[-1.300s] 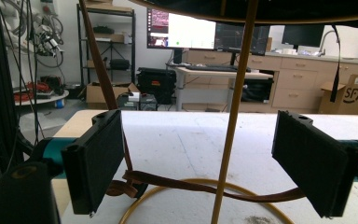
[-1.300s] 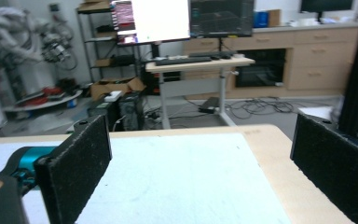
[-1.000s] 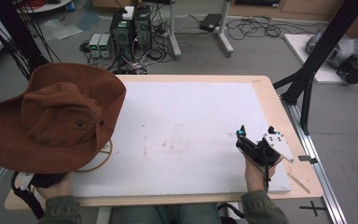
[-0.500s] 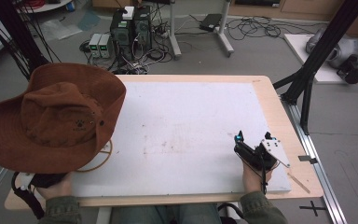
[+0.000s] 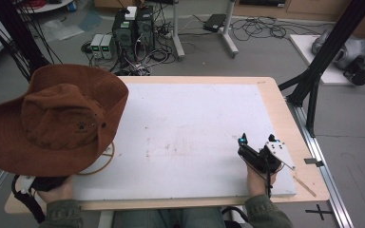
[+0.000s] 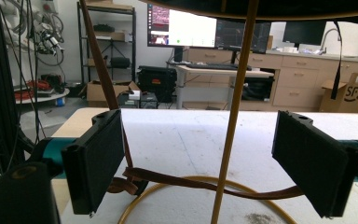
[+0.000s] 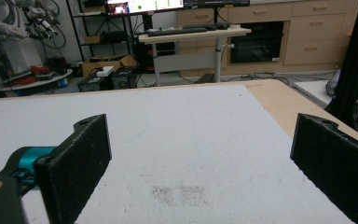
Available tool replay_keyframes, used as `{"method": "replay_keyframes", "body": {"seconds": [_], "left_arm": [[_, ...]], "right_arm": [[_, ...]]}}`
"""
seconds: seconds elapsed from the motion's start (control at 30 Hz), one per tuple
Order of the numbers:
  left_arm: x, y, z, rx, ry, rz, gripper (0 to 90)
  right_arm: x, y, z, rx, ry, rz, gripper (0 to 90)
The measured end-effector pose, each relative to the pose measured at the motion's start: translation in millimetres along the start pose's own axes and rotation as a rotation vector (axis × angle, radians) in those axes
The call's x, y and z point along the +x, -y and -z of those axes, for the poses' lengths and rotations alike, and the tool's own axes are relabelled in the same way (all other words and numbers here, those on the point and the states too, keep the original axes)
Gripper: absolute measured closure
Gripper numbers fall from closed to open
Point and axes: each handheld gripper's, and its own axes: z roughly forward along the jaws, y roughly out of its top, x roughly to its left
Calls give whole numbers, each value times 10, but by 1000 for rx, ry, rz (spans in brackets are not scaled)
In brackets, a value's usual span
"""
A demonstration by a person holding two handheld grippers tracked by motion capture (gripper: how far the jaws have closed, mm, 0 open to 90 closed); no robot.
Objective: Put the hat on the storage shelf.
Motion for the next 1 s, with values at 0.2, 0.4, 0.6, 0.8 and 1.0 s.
{"method": "replay_keyframes", "body": {"seconds": [0.2,0.4,0.6,0.8,1.0], "left_arm": [[2,7,-4,1,1,3,172],[0,-1,13,1,0,2,172],[5,-2,21,-2,-3,9,172],[17,-4,28,-6,-8,17,172],[16,-6,28,-6,-7,14,172]], "right_arm": [[0,8,-12,11,-1,-14,46],[11,21,-19,19,-11,-20,46],[21,23,-13,27,-19,-31,46],[5,25,-17,31,-21,-52,46],[-9,24,-21,29,-20,-79,47]]}}
